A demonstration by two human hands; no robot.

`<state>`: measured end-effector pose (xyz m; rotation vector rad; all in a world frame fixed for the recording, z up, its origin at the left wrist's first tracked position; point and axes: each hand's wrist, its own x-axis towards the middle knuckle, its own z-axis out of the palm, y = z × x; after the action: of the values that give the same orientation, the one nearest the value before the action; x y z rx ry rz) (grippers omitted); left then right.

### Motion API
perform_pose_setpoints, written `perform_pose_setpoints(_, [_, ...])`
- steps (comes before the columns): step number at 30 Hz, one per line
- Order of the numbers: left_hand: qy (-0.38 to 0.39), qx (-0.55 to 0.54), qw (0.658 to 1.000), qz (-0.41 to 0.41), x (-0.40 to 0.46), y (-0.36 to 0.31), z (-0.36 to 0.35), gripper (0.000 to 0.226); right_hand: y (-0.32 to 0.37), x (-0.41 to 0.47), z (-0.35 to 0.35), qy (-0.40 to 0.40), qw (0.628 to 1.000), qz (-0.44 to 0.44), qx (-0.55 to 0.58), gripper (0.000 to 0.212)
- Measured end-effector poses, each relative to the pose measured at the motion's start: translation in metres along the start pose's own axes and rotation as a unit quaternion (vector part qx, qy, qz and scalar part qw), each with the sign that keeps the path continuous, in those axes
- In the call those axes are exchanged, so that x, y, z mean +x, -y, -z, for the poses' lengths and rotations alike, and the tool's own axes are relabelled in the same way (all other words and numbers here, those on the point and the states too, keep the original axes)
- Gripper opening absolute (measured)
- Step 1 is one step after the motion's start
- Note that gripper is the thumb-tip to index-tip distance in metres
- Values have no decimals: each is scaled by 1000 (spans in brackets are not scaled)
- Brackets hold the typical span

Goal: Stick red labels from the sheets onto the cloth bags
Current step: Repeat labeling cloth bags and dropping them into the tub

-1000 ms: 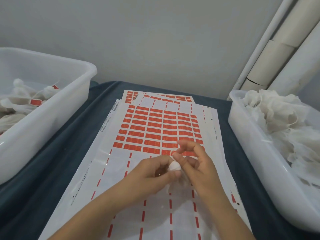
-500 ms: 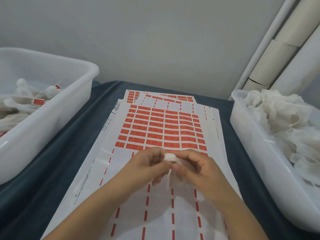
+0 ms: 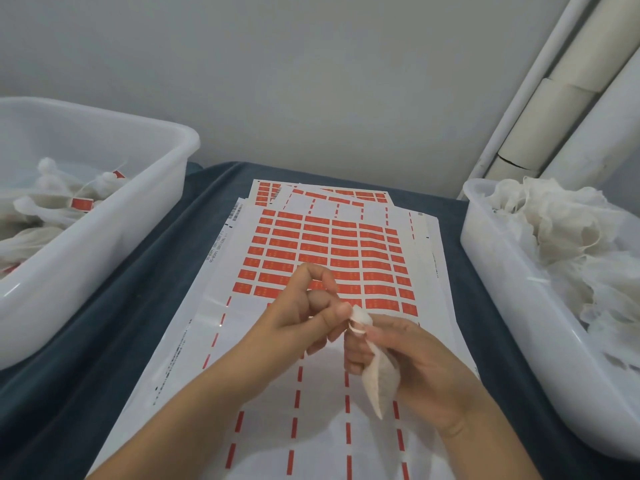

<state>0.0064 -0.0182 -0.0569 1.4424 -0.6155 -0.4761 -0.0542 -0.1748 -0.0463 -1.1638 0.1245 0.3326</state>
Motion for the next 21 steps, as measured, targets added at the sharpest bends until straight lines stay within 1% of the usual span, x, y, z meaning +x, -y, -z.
perform_pose_setpoints(1, [-2, -28, 999, 19, 1, 0, 0, 29, 0, 0, 0, 3, 1000, 4, 8, 25])
perform_pose_setpoints(4, [-17, -131, 988, 76, 1, -1, -1, 35, -1, -2, 1, -23, 999, 18, 21, 18])
perform_pose_setpoints(6, [-32, -171, 981, 91, 0, -1, -2, 37, -1, -2, 0, -36, 999, 26, 1, 20])
perform_pose_setpoints(7, [-43, -174, 979, 95, 0, -1, -3, 39, -2, -1, -1, -48, 998, 30, -16, 23])
perform_pose_setpoints(9, [-79, -139, 982, 98, 1, -1, -8, 45, -2, 1, -2, -96, 992, 49, -69, 24])
perform_pose_setpoints(11, [-125, -28, 988, 86, 1, -1, -12, 56, -5, 4, -1, -143, 983, 68, -95, 23])
perform_pose_setpoints(12, [-153, 41, 985, 69, 1, 0, -12, 61, -6, 5, 0, -157, 980, 73, -95, 25])
perform_pose_setpoints(13, [-179, 105, 977, 47, 1, 2, -12, 61, -8, 6, 1, -168, 978, 76, -99, 29])
perform_pose_setpoints(14, [-190, 151, 970, 24, 1, 4, -12, 56, -8, 6, 1, -178, 974, 80, -115, 32])
perform_pose_setpoints(16, [-172, 208, 963, -4, 0, 6, -14, 41, -9, 7, 1, -181, 967, 87, -155, 35])
perform_pose_setpoints(18, [-148, 222, 964, -8, 0, 8, -15, 30, -11, 8, 1, -172, 963, 93, -184, 36])
perform_pose_setpoints(21, [-143, 166, 976, -17, 0, 8, -13, 24, -11, 7, 0, -155, 959, 101, -214, 31])
